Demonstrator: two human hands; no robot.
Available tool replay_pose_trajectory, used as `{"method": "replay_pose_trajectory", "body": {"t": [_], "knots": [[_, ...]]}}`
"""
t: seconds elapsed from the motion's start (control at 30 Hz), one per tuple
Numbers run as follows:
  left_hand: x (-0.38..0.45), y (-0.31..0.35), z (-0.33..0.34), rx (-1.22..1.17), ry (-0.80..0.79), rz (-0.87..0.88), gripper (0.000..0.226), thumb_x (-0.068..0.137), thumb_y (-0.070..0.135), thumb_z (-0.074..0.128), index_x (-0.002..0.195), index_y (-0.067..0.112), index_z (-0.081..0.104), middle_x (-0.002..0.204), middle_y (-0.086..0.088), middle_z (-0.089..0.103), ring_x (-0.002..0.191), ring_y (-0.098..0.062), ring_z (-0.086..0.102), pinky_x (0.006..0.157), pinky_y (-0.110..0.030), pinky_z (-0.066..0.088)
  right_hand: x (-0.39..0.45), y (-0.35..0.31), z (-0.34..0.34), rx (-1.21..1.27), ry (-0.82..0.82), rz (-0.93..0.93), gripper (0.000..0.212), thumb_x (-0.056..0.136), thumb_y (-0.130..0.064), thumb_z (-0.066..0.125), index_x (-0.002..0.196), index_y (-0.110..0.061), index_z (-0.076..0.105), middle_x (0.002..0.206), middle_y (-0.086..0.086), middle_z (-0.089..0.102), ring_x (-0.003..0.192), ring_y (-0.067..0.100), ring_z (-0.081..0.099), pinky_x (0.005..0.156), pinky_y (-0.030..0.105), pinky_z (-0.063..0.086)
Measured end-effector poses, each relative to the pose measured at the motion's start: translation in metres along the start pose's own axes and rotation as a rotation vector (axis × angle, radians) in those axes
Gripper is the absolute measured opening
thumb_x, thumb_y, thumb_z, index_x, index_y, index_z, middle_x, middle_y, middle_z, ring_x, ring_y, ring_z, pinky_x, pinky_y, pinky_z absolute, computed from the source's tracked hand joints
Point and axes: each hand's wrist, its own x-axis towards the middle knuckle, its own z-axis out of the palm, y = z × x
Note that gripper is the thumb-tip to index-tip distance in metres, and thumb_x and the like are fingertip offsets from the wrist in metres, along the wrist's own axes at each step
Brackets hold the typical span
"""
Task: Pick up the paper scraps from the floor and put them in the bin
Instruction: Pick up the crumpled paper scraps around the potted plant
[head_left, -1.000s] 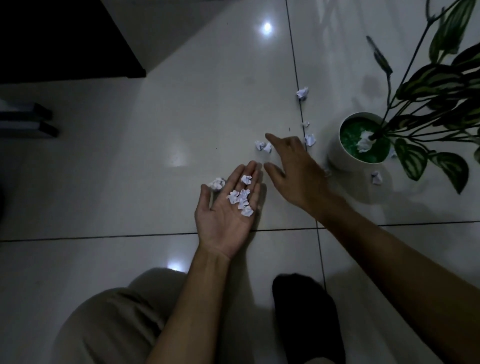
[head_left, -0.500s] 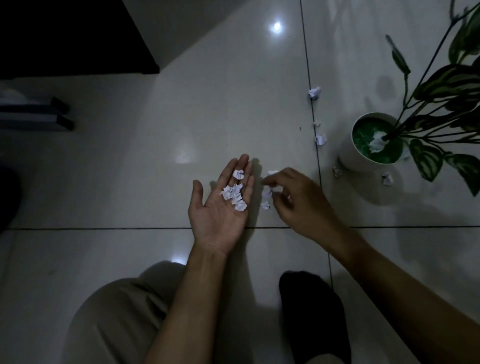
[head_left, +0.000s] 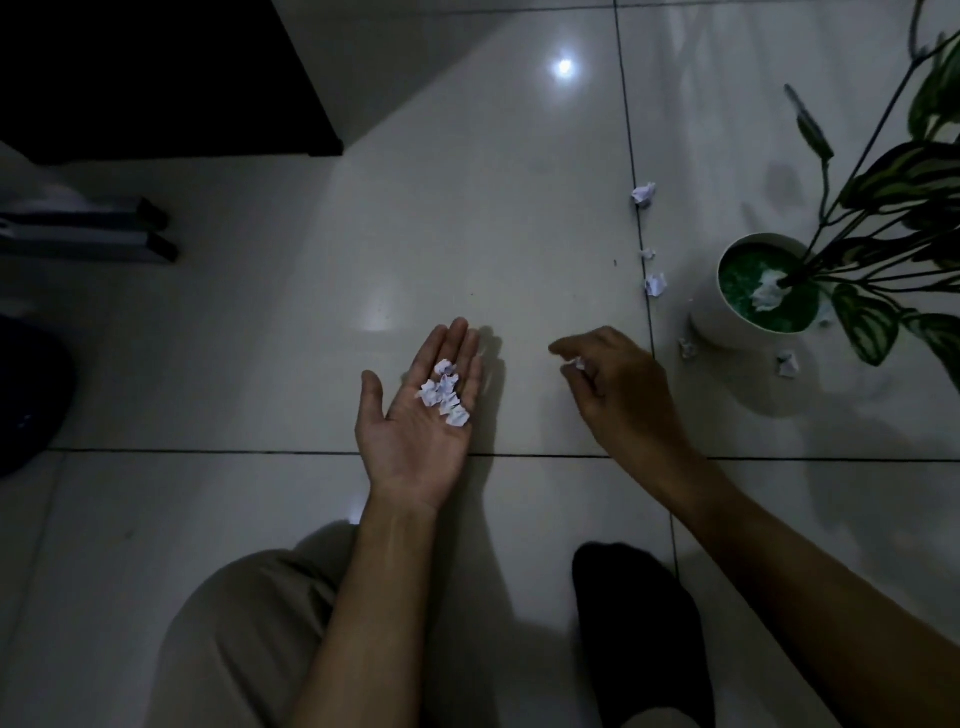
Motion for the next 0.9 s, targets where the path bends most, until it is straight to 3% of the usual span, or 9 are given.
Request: {"method": "replay_pose_trajectory", "body": {"t": [0.07,0.13,0.2,0.37,0.53,0.63,0.77,0.9], "knots": [[0.000,0.000,-0.002,-0.006,0.034,0.048,0.072,0.097,0.053,0.022,0.139,-0.002,0.044,0.140,-0.021,0.052,0.130,-0.033,0.049,0.109,-0.043,0.036,0.007,0.002,-0.002,-0.028,0.012,0.008,0.026,0.089,-0.005,0.064,0.114,-0.008,0.069,0.104,0.013,0.067,0.090,0.026,0.064,0.079,0.023,0.045],[0.001,0.000,-0.003,-0.018,0.063,0.097,0.071,0.098,0.051,0.020,0.138,-0.001,0.045,0.138,-0.021,0.055,0.127,-0.032,0.053,0.101,-0.043,0.043,0.010,0.002,-0.001,-0.038,-0.052,0.017,0.033,0.087,-0.008,0.068,0.120,-0.005,0.066,0.106,0.017,0.064,0.093,0.029,0.063,0.082,0.032,0.052],[0.001,0.001,-0.004,-0.022,0.079,0.119,0.071,0.098,0.051,0.019,0.137,-0.001,0.046,0.137,-0.020,0.055,0.124,-0.032,0.055,0.095,-0.043,0.047,0.013,0.003,0.001,-0.057,-0.099,0.005,0.027,0.087,-0.007,0.068,0.114,-0.002,0.069,0.104,0.019,0.063,0.092,0.031,0.063,0.082,0.037,0.053],[0.000,0.001,-0.004,-0.014,0.108,0.132,0.072,0.097,0.053,0.020,0.135,-0.001,0.048,0.136,-0.022,0.056,0.121,-0.033,0.058,0.097,-0.043,0.047,0.022,-0.009,0.001,-0.020,-0.107,-0.043,0.014,0.087,-0.004,0.067,0.099,0.002,0.073,0.096,0.020,0.068,0.086,0.030,0.066,0.077,0.023,0.044],[0.001,0.002,-0.007,0.013,0.191,0.196,0.070,0.097,0.053,0.022,0.126,-0.001,0.056,0.127,-0.021,0.063,0.112,-0.033,0.064,0.093,-0.043,0.052,0.027,-0.040,0.016,0.077,-0.095,-0.099,0.021,0.090,-0.007,0.064,0.110,-0.006,0.071,0.105,0.010,0.065,0.091,0.011,0.058,0.081,0.015,0.041],[0.000,0.003,-0.008,0.003,0.207,0.206,0.070,0.097,0.054,0.023,0.125,-0.001,0.057,0.125,-0.021,0.064,0.113,-0.032,0.064,0.094,-0.041,0.052,0.032,-0.048,0.030,0.054,-0.186,-0.099,0.027,0.090,-0.014,0.065,0.117,-0.010,0.068,0.110,0.009,0.063,0.094,0.018,0.061,0.081,0.020,0.043],[-0.004,0.004,-0.009,-0.019,0.208,0.208,0.072,0.096,0.055,0.025,0.128,-0.001,0.055,0.127,-0.021,0.063,0.118,-0.034,0.060,0.103,-0.043,0.045,0.032,-0.052,0.045,-0.022,-0.299,-0.144,0.024,0.089,-0.019,0.067,0.110,-0.009,0.071,0.106,0.013,0.065,0.095,0.028,0.061,0.082,0.035,0.047],[-0.004,0.007,-0.010,-0.016,0.200,0.200,0.074,0.095,0.058,0.023,0.127,0.001,0.057,0.127,-0.020,0.064,0.120,-0.031,0.059,0.100,-0.041,0.046,0.033,-0.049,0.045,0.016,-0.244,-0.069,0.016,0.086,-0.014,0.069,0.101,-0.012,0.074,0.096,0.009,0.067,0.086,0.023,0.063,0.071,0.024,0.039]]}}
